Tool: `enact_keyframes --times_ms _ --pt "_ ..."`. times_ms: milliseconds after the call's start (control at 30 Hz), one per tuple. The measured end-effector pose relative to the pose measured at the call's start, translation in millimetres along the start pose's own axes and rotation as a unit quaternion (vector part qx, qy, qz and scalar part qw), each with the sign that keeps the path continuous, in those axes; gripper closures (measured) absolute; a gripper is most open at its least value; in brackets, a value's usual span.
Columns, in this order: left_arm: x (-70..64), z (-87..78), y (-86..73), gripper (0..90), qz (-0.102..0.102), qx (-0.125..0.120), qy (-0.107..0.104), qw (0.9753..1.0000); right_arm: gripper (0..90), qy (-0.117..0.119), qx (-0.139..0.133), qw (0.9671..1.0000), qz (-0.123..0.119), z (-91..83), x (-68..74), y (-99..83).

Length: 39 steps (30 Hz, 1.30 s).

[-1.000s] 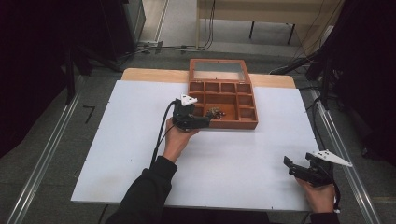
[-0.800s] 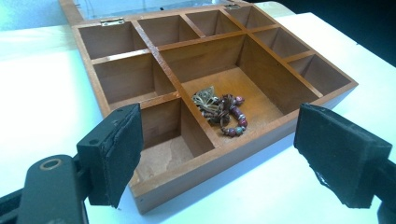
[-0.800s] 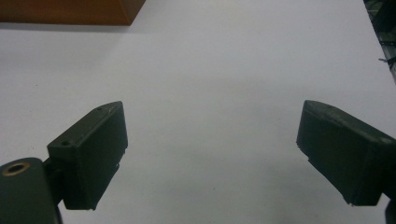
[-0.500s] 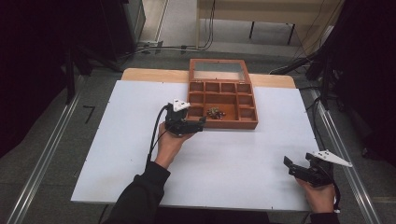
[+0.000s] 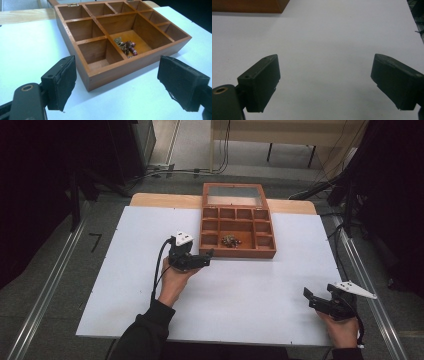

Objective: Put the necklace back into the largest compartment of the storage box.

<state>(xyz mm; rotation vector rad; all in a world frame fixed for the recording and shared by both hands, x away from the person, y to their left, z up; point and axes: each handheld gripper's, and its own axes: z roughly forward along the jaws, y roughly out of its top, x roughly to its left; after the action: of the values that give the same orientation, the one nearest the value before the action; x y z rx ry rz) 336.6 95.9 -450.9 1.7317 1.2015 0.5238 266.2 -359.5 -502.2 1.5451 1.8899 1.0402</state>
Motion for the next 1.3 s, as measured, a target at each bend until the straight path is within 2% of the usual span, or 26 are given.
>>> enact_keyframes --times_ms 567,1300 --pt "15.4 -21.2 -18.9 16.2 -0.018 -0.007 0.01 0.9998 6.9 -0.001 0.002 1.0 0.0 0.5 0.3 -0.4" --pt "41.8 -47.9 -45.5 16.2 -0.045 -0.005 0.034 0.9984 6.9 -0.003 0.005 1.0 0.0 1.8 1.0 -1.2"
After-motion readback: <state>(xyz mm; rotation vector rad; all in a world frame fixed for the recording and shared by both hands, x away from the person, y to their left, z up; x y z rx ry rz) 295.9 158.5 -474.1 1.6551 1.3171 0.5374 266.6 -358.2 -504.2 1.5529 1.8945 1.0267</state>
